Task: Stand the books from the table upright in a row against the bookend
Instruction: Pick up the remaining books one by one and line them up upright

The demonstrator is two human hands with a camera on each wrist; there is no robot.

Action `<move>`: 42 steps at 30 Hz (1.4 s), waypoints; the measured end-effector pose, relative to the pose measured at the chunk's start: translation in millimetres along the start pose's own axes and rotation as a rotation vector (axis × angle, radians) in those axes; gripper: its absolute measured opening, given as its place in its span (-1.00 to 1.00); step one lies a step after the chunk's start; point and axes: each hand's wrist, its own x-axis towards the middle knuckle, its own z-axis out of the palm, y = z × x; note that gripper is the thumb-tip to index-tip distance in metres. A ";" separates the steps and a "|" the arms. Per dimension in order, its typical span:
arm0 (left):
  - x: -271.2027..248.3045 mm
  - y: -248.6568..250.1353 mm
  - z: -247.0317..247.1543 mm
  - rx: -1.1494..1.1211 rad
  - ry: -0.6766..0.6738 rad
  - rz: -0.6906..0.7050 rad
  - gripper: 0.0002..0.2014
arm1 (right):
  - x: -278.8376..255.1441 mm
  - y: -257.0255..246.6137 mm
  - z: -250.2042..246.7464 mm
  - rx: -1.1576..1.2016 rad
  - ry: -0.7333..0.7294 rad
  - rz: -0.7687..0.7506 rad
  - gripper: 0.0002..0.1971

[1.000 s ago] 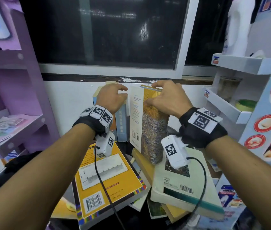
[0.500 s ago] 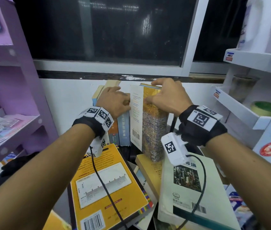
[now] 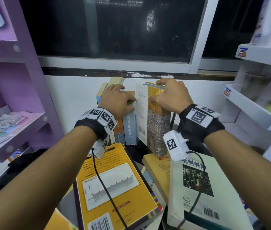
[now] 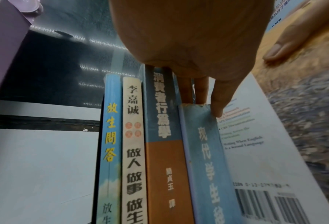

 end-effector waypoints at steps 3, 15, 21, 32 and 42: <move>2.0 -0.6 1.3 -0.019 0.013 0.000 -0.61 | 3.3 -1.2 4.8 -0.011 0.008 0.002 -0.38; 1.0 -30.5 -0.2 -0.233 0.090 -0.215 -0.24 | 18.0 -16.2 25.7 -0.030 0.087 0.028 -0.58; -1.1 -29.4 4.1 -0.375 0.091 -0.215 -0.21 | 19.3 -20.7 43.4 -0.034 0.067 0.035 -0.57; -2.4 -26.5 5.5 -0.374 0.079 -0.206 -0.20 | 13.0 -13.2 60.2 -0.113 0.057 -0.055 -0.54; -2.2 -24.3 5.4 -0.368 0.091 -0.214 -0.22 | 2.2 -2.1 37.1 -0.131 -0.307 -0.223 0.20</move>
